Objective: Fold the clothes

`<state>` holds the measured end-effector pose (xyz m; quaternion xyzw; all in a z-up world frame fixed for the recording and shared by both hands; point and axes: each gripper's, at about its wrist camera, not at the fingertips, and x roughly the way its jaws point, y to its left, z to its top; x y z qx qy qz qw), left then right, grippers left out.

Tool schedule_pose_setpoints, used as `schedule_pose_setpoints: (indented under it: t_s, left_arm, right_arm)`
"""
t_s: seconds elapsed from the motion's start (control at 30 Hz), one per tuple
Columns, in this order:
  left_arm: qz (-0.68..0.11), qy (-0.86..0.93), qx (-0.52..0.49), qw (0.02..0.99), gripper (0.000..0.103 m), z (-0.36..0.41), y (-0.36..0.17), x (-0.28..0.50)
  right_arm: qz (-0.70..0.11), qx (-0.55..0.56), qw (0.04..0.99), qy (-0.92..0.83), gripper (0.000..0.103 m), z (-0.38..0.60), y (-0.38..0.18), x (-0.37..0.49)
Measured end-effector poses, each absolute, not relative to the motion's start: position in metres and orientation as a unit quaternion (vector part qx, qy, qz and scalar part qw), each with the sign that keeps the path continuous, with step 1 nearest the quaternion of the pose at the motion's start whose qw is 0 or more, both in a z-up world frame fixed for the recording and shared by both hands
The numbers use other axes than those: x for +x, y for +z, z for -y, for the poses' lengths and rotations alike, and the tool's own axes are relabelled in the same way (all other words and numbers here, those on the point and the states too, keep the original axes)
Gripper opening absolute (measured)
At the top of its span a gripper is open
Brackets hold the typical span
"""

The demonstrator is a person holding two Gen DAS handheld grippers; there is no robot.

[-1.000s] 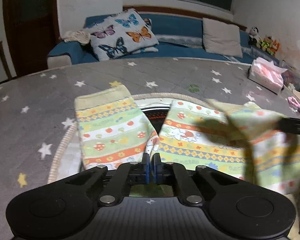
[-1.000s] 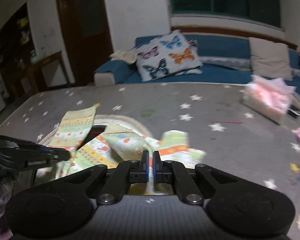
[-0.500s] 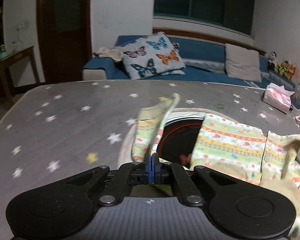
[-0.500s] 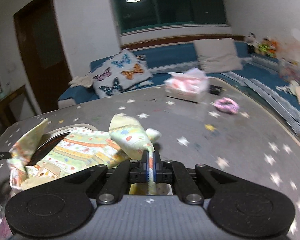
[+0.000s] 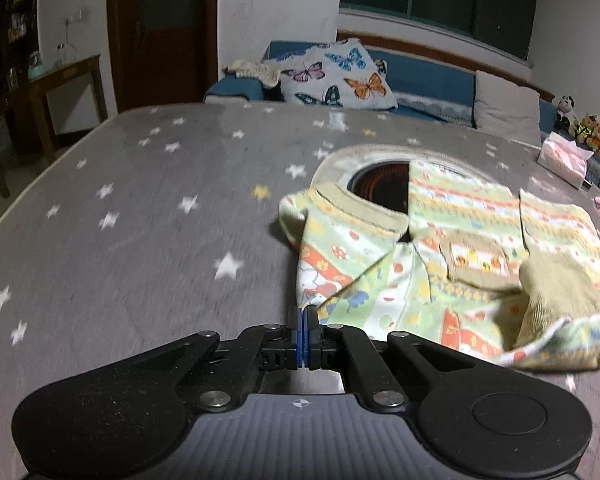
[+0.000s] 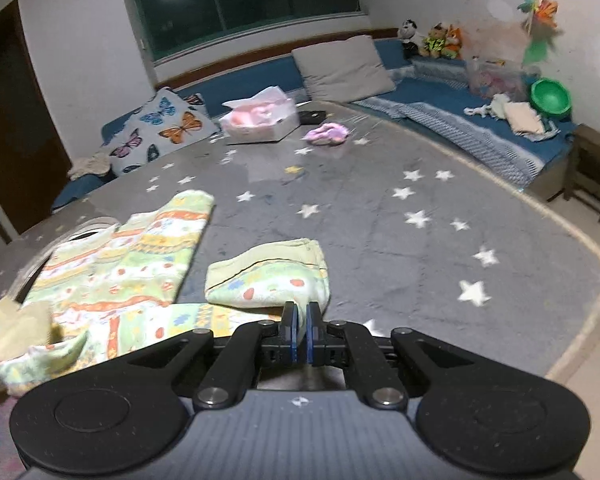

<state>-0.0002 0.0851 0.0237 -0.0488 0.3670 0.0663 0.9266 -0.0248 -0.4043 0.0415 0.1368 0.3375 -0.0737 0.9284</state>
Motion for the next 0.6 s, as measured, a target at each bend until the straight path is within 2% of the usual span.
schedule_pose_setpoints:
  t_s: [0.07, 0.1, 0.23, 0.33, 0.6]
  left_arm:
    - [-0.377, 0.065, -0.043, 0.923, 0.001, -0.084, 0.020, -0.007]
    - [-0.386, 0.062, -0.037, 0.920, 0.001, -0.082, 0.018, -0.009]
    - [-0.393, 0.058, -0.028, 0.917, 0.002, -0.084, 0.019, -0.016]
    - [-0.373, 0.045, -0.025, 0.926, 0.003, -0.083, 0.033, -0.021]
    - [-0.346, -0.022, -0.006, 0.938, 0.006, -0.046, 0.048, 0.004]
  right_arm:
    - [-0.341, 0.133, 0.928, -0.077, 0.006, 0.405, 0.042, -0.021]
    - [-0.340, 0.129, 0.928, -0.079, 0.011, 0.404, 0.042, -0.019]
    - [-0.331, 0.112, 0.933, -0.082, 0.018, 0.400, 0.048, -0.017]
    - [-0.321, 0.101, 0.939, -0.078, 0.028, 0.397, 0.055, -0.014]
    - [-0.319, 0.063, 0.945, 0.040, 0.041, 0.351, 0.068, 0.016]
